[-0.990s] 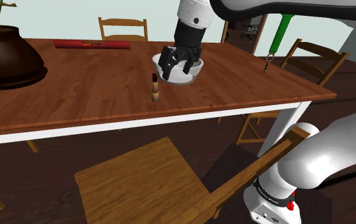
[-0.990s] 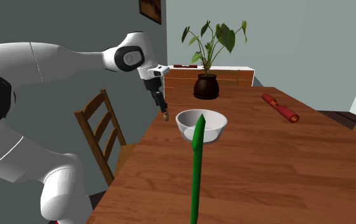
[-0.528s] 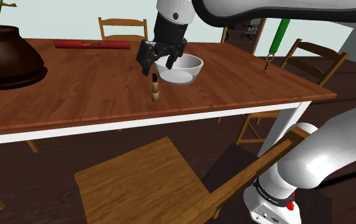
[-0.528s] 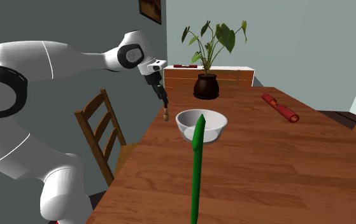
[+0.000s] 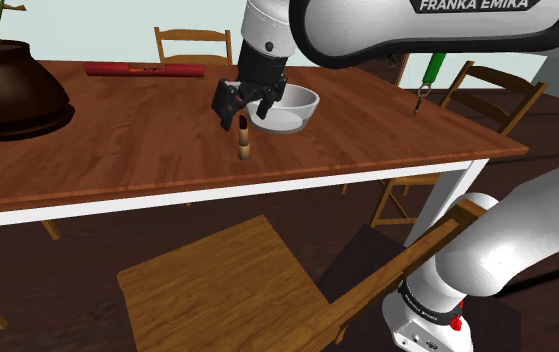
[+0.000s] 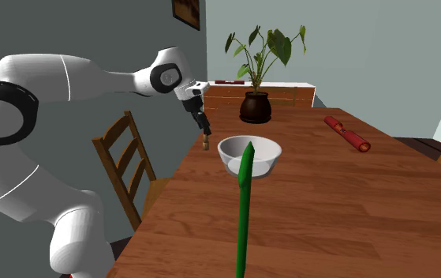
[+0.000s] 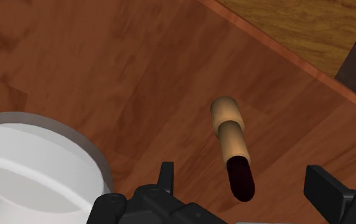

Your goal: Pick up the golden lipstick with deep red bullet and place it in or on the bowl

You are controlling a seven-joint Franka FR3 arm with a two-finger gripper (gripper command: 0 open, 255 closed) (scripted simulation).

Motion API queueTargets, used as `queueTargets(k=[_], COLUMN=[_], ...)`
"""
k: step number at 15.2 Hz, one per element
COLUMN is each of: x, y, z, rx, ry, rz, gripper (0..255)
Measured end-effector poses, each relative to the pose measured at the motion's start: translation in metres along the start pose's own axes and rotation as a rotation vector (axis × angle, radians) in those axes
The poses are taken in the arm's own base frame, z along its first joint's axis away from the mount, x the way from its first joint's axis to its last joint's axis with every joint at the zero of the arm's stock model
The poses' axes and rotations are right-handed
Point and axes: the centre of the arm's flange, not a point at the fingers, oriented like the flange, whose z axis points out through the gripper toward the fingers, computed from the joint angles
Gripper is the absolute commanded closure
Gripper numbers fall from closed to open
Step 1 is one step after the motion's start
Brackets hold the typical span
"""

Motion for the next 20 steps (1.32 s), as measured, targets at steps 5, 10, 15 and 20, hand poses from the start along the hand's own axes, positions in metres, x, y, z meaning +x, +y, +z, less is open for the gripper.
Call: queueTargets(k=[5,10,15,20], x=[0.000,0.000,0.001,0.010], y=[0.000,0.000,0.000,0.001], z=[0.000,0.000,-0.002,-0.024], rx=[0.000,0.000,0.000,0.000], ry=[0.000,0.000,0.000,0.001], rz=[0.000,0.000,0.000,0.000], gripper=[255,255,255,255])
